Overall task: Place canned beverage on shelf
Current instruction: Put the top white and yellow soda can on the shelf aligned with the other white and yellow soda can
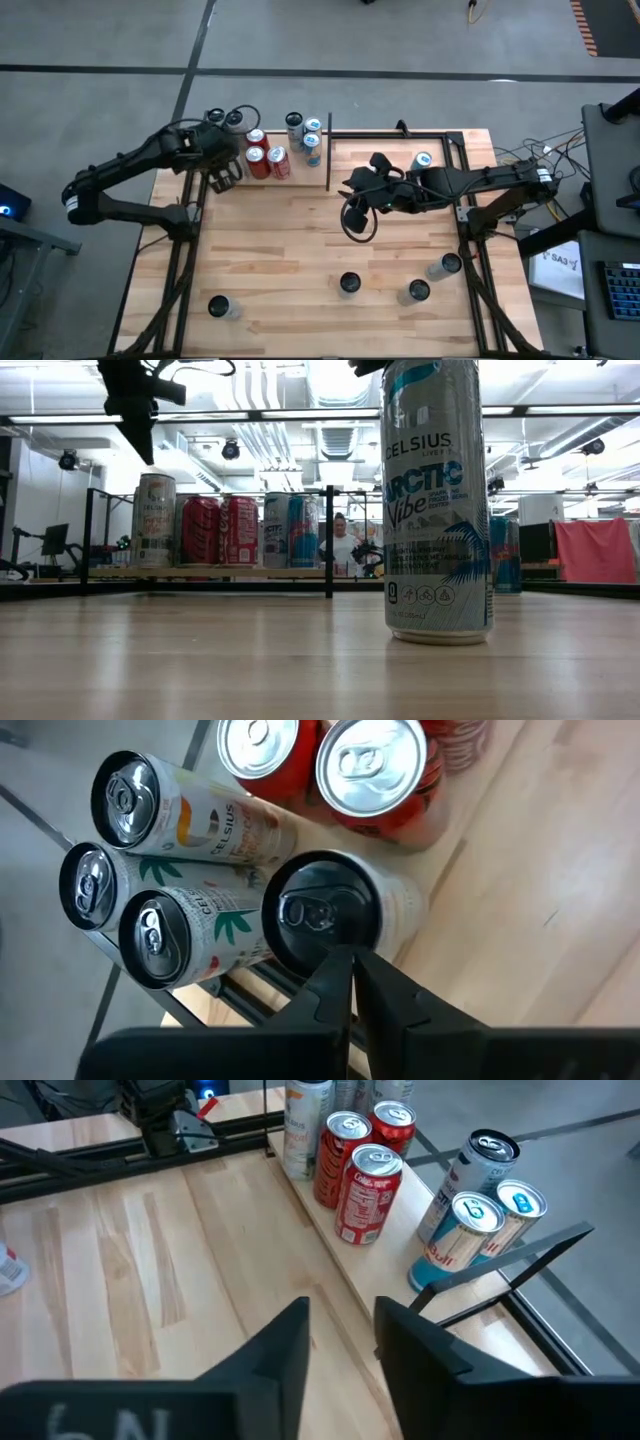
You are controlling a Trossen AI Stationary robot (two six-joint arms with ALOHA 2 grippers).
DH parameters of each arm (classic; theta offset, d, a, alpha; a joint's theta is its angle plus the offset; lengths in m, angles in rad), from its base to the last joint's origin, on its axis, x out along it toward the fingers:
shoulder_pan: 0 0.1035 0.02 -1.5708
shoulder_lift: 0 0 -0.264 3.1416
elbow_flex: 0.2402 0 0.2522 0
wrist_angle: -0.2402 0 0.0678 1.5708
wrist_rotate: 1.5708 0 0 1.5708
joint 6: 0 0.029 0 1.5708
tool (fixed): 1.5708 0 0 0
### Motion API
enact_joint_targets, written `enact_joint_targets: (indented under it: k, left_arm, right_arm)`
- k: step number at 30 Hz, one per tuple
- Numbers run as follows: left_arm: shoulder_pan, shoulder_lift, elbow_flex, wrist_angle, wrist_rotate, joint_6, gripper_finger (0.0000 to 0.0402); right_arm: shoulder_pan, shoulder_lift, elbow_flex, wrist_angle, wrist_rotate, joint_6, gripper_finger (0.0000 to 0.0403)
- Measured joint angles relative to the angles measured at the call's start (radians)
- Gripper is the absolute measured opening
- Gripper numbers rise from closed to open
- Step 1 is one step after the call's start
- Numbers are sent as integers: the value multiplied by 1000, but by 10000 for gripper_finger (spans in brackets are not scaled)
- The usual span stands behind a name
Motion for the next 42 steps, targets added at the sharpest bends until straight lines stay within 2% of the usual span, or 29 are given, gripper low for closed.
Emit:
enact_joint_targets:
  k: [6,12,25,42]
  left_arm:
    - [39,12,0,23,3,44,0]
    - [80,32,0,57,85,93,0]
    - [120,87,1,67,88,155,0]
    - [121,86,-1,100,93,317,0]
  right_arm:
    - [0,0,0,0,0,-6,55]
    - [0,0,0,0,0,-10,31]
    - [0,1,-1,-1,0,-18,28]
    - [0,1,-1,-1,0,-18,28]
